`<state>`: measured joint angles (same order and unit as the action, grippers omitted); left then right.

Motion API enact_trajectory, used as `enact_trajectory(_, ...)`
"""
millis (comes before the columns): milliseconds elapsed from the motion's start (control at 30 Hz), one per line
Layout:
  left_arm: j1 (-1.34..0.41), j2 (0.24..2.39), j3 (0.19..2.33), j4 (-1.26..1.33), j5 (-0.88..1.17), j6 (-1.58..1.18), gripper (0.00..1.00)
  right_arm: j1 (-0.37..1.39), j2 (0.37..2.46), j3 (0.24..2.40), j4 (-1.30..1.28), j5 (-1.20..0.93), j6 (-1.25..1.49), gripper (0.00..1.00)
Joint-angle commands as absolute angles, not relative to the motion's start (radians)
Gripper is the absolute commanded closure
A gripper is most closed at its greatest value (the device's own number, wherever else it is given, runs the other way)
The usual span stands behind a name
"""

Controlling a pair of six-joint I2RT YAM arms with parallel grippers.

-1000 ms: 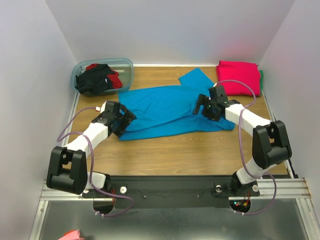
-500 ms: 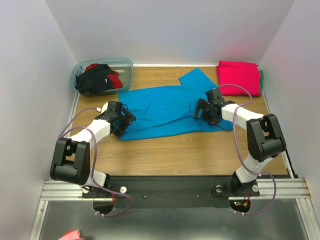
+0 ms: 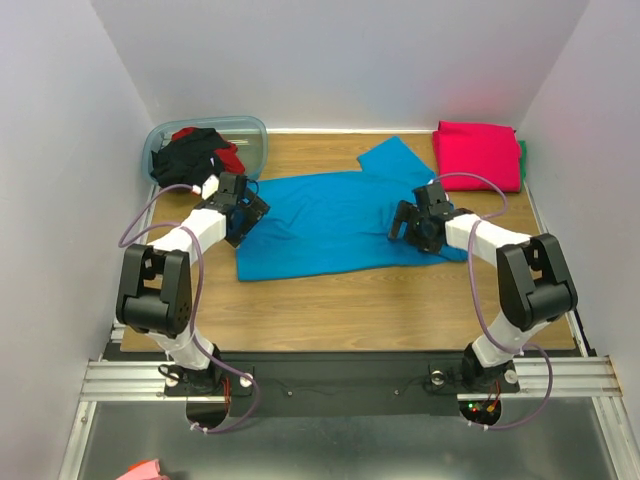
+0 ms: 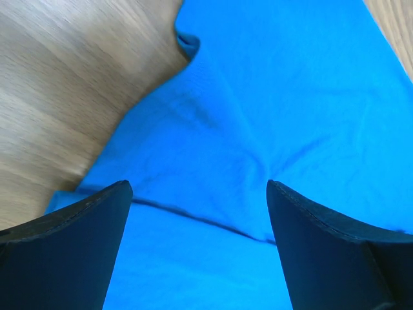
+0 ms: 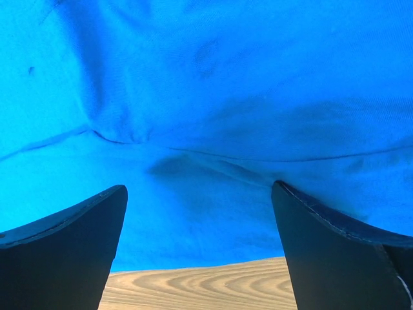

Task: Fold and stack the t-shirts
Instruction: Fold the tshirt

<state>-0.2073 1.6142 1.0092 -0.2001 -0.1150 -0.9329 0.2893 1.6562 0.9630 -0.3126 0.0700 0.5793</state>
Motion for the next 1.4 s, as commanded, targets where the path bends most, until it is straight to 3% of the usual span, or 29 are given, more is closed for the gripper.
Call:
enact_trajectory(0,-0.204,1.531,1.034,-0.262,-0.166,-0.913,0.03,0.290,1.631,0.931,-0.328,0.077,0.568,0.00)
enact_trajectory(267,-0.287,1.393,0.928,-0.224,-0.132,-0.930,0.02,0.290,1.537,0.983,-0.330,0.080,0.541,0.00)
enact_trajectory(467,-0.359,1.426,0.862,-0.170,-0.106,-0.953,0.02,0.258,1.496,0.999,-0.330,0.169,0.561,0.00)
enact_trajectory(600,-0.374,1.497,0.859,-0.163,-0.098,-0.946,0.03,0.146,1.554,0.996,-0.328,0.127,0.566,0.00)
enact_trajectory(800,-0.390,1.569,0.803,-0.127,-0.060,-0.956,0.03,0.117,1.666,0.974,-0.295,0.075,0.575,0.00)
enact_trajectory(1133,-0.517,1.289,0.456,-0.120,-0.032,-1.115,0.04,0.080,1.237,0.470,-0.388,0.078,0.877,0.00)
enact_trajectory(1367,-0.589,1.057,0.365,-0.235,-0.015,-1.203,0.04,0.077,0.829,0.400,-0.613,0.185,1.000,0.00)
